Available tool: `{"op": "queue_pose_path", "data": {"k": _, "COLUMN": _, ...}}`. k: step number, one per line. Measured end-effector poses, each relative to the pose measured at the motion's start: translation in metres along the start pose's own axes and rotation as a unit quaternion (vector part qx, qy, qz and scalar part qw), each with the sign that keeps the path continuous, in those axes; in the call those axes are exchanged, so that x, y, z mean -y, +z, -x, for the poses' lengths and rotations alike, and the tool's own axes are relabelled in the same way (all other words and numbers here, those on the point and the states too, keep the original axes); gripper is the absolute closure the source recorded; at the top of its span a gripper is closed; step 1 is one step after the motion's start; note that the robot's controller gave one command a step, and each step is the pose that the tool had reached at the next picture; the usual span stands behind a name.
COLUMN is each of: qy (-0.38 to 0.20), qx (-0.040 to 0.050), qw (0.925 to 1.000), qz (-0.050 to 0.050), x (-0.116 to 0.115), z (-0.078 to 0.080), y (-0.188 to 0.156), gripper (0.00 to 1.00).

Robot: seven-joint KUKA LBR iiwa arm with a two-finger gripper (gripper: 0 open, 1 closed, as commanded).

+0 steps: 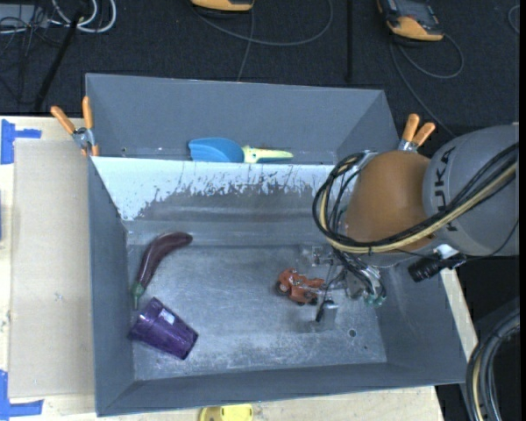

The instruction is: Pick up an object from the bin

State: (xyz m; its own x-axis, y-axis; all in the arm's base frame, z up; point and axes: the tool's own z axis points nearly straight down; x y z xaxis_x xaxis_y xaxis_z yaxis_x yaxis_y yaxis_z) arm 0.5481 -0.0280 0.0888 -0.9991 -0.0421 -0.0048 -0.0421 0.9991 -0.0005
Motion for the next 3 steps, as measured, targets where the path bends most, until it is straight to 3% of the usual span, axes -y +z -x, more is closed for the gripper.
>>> {"op": "queue_pose_path", "data": {"k": 1, "qy": 0.025, "qx": -0.0004, "qw": 0.9997, "qz": 0.000, "x": -0.0136, "z": 0.0168, "y": 0.0177, "gripper": 1.00}}
{"op": "queue_pose_path", "data": {"k": 3, "qy": 0.026, "qx": -0.0013, "qw": 0.9997, "qz": 0.000, "x": -0.0133, "z": 0.0160, "y": 0.0153, "gripper": 1.00}}
